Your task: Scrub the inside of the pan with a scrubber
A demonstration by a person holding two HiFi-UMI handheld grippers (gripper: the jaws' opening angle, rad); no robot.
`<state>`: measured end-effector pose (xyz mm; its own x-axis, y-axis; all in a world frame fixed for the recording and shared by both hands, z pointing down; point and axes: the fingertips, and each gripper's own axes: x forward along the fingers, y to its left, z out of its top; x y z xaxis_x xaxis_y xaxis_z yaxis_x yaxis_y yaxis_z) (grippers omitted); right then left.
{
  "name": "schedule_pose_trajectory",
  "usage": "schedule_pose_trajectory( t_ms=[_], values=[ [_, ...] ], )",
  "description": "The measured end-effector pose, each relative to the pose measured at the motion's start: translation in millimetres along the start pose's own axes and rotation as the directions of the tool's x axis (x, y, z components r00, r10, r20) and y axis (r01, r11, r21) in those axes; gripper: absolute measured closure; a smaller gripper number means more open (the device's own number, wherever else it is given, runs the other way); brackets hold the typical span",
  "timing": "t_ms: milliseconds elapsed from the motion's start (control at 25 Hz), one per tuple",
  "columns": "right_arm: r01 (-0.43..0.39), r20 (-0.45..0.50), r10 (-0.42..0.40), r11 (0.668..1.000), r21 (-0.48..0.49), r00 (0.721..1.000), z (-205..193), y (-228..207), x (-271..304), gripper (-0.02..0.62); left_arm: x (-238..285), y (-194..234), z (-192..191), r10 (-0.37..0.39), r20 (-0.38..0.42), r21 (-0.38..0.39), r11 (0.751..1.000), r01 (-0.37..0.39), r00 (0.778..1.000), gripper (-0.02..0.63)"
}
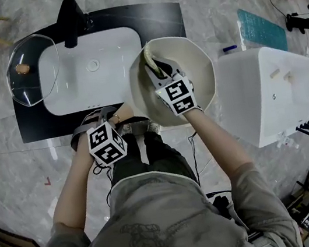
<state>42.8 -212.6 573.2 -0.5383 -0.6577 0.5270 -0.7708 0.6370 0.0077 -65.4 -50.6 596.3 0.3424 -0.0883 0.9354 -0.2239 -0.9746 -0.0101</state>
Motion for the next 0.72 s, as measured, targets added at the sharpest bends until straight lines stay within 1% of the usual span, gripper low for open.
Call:
schedule_pose_trajectory(
  t_ms=[80, 160, 320, 440, 480, 560, 720],
  values=[
    [-0.086, -0.015, 0.086, 0.996, -0.027, 0.996, -1.6, 17.7, 2.7, 0.515, 0.0, -0.1, -0.3, -0.001, 0.002, -0.002, 1.000, 0.001, 1.000, 0.454],
    [-0.178, -0.033, 0.176, 0.983, -0.043, 0.984, -3.8, 36.5, 3.7, 0.514, 0.3, 0.0, -0.6, -0.001, 0.002, -0.003, 1.000, 0.001, 1.000, 0.454],
    [-0.343, -0.068, 0.339, 0.938, -0.052, 0.938, -8.0, 69.5, -1.2, 0.512, 0.5, -0.7, 0.0, -0.004, 0.008, -0.013, 1.000, 0.004, 1.000, 0.453],
    [-0.426, -0.089, 0.421, 0.904, -0.047, 0.903, -12.1, 83.1, -7.1, 0.511, 1.0, -2.1, 0.0, -0.011, 0.014, -0.025, 1.000, 0.011, 1.000, 0.453],
    [-0.455, -0.096, 0.450, 0.890, -0.034, 0.888, -13.6, 86.3, -9.7, 0.511, 1.0, -2.3, 0.0, -0.012, 0.017, -0.030, 0.999, 0.013, 1.000, 0.453],
    [-0.520, -0.117, 0.516, 0.854, 0.000, 0.849, -18.0, 92.9, -17.1, 0.511, 0.9, -2.1, 0.4, -0.011, 0.022, -0.040, 0.999, 0.012, 1.000, 0.453],
    [-0.644, -0.196, 0.638, 0.764, 0.043, 0.744, -33.1, 109.4, -38.4, 0.511, 1.5, -2.1, 0.2, -0.007, 0.016, -0.043, 0.999, 0.007, 1.000, 0.454]
  ],
)
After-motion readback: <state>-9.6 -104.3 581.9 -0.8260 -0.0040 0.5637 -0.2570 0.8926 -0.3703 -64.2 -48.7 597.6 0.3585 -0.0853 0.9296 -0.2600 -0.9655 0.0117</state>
